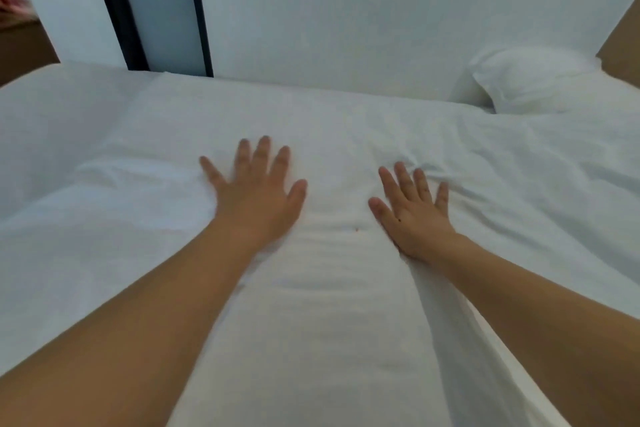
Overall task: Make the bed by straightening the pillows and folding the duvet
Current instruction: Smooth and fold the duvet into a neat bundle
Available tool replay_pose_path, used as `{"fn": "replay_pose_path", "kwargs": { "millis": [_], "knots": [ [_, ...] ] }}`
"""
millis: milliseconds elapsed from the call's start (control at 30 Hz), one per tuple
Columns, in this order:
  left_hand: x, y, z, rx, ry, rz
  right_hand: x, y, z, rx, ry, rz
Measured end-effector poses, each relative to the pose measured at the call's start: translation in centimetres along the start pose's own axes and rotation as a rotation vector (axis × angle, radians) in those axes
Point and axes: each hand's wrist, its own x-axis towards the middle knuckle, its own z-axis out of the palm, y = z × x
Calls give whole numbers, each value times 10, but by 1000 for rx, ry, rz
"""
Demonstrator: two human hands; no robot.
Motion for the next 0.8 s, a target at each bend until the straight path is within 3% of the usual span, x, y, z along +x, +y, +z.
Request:
{"fn": "replay_pose_path", "kwargs": {
  "millis": [67, 100, 167, 233, 300, 333, 433, 500, 567, 700, 800],
  "knots": [
    [25, 29, 19, 67, -42, 204, 19, 14, 10, -66, 7, -36],
    [38, 22, 30, 134, -63, 215, 27, 32, 15, -80, 3, 4],
    [59, -29, 48, 208, -96, 63, 34, 84, 16, -89, -26, 171],
    [70, -102, 48, 206, -186, -229, 36, 125, 10, -126, -94, 300],
    [78, -142, 34, 205, -264, -457, 45, 130, -1, -141, -120, 340],
    [86, -140, 25, 202, -254, -486, 57, 117, -7, -107, -95, 329],
    [138, -60, 12, 56, -130, -242, 112, 41, -22, 27, 15, 84],
    [176, 2, 8, -4, -133, 38, 153, -13, -29, 84, 48, -115],
    [206, 10, 18, 48, -184, 153, 189, -28, -21, 82, 18, -157],
    [221, -102, 59, 232, -227, -158, 205, 52, 21, -66, -37, -12],
    [237, -162, 58, 240, -394, -387, 213, 97, 26, -100, -142, 123]
  ]
}}
